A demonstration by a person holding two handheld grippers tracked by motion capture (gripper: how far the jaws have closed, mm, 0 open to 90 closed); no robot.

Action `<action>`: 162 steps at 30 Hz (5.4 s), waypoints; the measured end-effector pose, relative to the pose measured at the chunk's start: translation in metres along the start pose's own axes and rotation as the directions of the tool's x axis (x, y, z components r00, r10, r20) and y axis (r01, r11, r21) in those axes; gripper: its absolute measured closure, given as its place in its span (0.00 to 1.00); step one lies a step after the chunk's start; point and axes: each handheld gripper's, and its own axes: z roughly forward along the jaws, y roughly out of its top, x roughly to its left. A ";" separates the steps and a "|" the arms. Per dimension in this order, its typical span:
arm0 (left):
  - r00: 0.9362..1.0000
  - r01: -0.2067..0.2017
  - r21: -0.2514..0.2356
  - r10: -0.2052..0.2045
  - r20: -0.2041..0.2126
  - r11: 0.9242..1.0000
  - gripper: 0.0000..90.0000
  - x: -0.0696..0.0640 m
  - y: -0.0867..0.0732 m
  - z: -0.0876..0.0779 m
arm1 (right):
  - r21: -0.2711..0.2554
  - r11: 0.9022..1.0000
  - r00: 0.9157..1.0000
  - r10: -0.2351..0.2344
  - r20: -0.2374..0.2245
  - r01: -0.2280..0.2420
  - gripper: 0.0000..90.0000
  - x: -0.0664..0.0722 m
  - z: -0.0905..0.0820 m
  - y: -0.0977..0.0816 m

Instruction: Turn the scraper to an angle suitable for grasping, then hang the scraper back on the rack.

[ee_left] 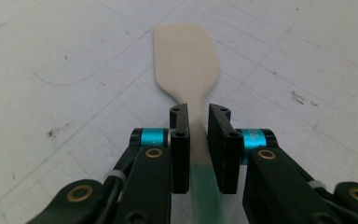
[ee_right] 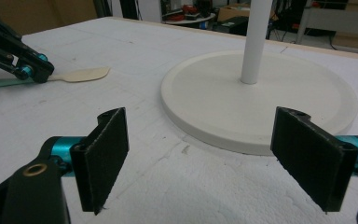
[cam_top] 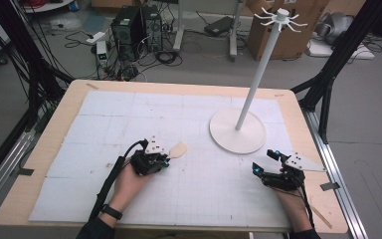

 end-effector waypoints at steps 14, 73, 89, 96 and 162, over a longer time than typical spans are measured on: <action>0.986 -0.124 -0.053 0.129 0.105 0.991 0.90 -0.009 0.021 0.002 | -0.046 0.998 0.999 0.048 0.010 -0.048 0.20 -0.003 -0.004 -0.001; 0.995 -0.044 -0.445 0.080 0.065 0.895 0.30 0.044 -0.043 -0.093 | -0.097 0.994 0.995 0.057 0.080 -0.049 0.24 -0.004 -0.013 -0.002; 0.995 0.087 -0.555 -0.102 0.004 0.827 0.19 0.069 -0.121 -0.126 | -0.075 0.996 0.997 0.048 0.068 -0.043 0.24 -0.004 -0.010 -0.002; 0.994 0.094 -0.557 -0.106 0.010 0.825 0.19 0.069 -0.122 -0.126 | -0.078 0.996 0.998 0.039 0.055 -0.035 0.23 -0.004 -0.010 -0.002; 0.993 0.104 -0.552 -0.119 0.009 0.827 0.19 0.070 -0.122 -0.125 | 0.349 0.881 0.905 -0.177 -0.386 0.321 0.91 0.017 0.036 0.009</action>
